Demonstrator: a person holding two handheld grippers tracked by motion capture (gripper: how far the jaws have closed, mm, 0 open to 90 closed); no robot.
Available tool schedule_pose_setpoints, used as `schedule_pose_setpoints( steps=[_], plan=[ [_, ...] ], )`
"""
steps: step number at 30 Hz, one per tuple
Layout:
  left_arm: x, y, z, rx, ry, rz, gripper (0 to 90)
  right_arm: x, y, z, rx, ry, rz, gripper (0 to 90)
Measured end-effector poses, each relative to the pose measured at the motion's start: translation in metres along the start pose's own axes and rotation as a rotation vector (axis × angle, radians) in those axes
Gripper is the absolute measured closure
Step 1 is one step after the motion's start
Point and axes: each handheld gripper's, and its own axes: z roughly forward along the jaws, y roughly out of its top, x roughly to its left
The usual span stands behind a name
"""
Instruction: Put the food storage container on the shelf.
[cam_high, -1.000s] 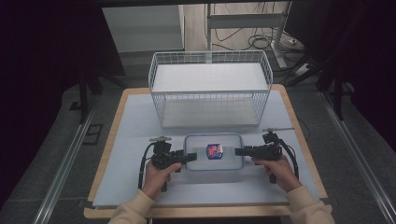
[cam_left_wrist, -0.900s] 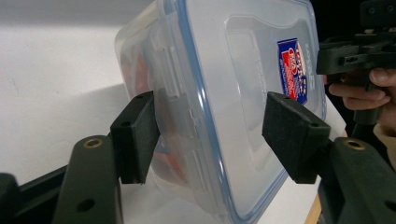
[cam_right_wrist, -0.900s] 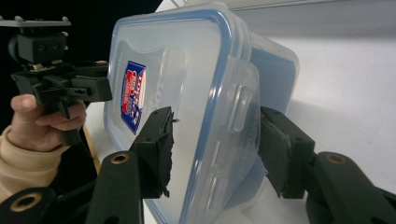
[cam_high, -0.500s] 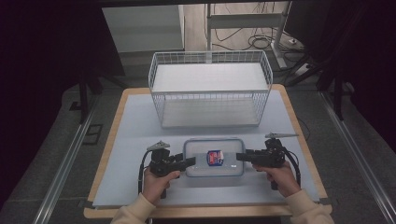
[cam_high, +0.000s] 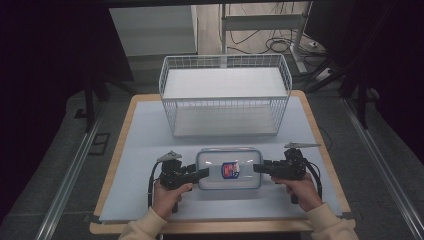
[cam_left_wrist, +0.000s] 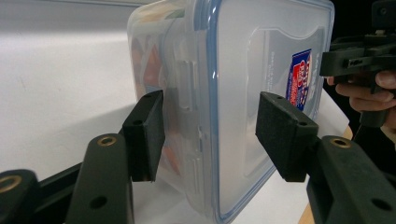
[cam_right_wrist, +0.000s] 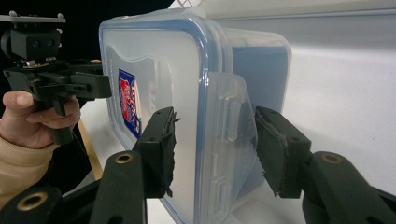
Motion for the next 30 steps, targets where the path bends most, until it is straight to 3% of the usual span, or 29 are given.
schedule_pose_setpoints(
  steps=[15,30],
  plan=[
    [-0.008,0.011,-0.008,-0.041,-0.005,0.031,45.0,0.012,0.011,-0.010,-0.044,-0.009,-0.063,49.8],
    [-0.010,0.025,-0.011,-0.067,0.001,0.043,44.8,0.016,0.024,-0.012,-0.059,-0.012,-0.082,49.8]
  ],
)
